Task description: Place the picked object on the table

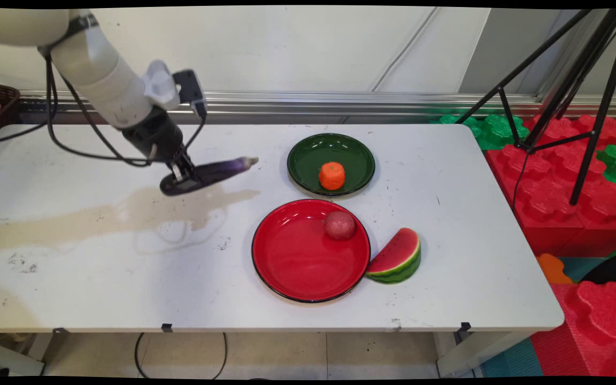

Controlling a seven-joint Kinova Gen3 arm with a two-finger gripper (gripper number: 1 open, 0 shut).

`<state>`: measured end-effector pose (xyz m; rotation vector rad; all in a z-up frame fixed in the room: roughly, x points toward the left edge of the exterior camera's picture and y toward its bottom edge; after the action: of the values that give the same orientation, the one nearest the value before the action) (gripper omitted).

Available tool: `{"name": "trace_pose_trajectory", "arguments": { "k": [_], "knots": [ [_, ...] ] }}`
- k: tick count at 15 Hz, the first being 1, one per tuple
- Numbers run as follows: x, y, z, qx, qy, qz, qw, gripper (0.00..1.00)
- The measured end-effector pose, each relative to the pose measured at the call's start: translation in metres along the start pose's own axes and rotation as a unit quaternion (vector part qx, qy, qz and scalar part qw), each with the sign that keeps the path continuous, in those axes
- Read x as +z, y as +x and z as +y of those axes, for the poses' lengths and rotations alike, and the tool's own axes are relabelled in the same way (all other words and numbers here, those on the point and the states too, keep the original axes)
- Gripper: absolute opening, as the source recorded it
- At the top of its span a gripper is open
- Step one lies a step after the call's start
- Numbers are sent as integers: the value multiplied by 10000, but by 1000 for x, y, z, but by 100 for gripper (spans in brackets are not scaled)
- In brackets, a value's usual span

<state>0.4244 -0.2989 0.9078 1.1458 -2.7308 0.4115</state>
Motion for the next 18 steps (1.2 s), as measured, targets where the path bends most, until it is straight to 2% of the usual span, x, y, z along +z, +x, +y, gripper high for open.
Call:
{"name": "trace_pose_trajectory", "arguments": {
  "k": [10, 18],
  "knots": [
    [39, -14, 29, -226, -189, -267, 9992, 0],
    [65, -17, 45, -308, -322, -417, 9981, 0]
  ]
}}
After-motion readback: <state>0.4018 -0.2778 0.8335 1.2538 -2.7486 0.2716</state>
